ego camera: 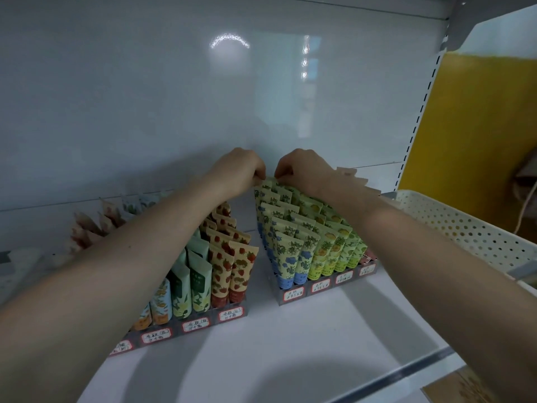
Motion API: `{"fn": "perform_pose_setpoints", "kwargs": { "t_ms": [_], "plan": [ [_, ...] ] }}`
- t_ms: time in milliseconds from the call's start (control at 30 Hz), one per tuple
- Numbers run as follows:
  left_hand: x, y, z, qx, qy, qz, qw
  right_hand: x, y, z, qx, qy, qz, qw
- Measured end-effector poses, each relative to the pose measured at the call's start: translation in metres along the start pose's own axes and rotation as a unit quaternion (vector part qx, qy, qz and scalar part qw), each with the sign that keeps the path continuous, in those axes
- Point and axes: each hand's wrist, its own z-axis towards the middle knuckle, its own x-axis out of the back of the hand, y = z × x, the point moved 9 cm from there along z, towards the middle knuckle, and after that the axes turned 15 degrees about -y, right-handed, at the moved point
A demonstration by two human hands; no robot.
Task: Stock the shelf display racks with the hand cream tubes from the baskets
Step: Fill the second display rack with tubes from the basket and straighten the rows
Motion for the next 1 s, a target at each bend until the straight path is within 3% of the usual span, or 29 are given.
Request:
{"fn": "perform_pose_setpoints", "kwargs": {
  "t_ms": [133, 267, 633, 1000],
  "plan": [
    [0.003, 0.002, 0.001, -0.008, -0.007, -0.006, 1.000, 0.017, 0.006, -0.008, 0.011, 0.021, 0.041, 0.999],
    [0.022, 0.012, 0.004, -0.027, 0.043, -0.047, 0.998, 0.053, 0.033, -0.025, -0.012, 0.087, 0.085, 0.992],
    [-0.002, 0.034, 0.033, -0.049, -0.048, 0.013, 0.998, 0.023, 0.038, -0.015, -0.029, 0.010, 0.034, 0.999],
    [-0.008, 0.030, 0.041, -0.047, -0.063, 0.018, 0.997, 0.015, 0.040, -0.009, -0.037, -0.001, 0.020, 0.999]
  ]
}}
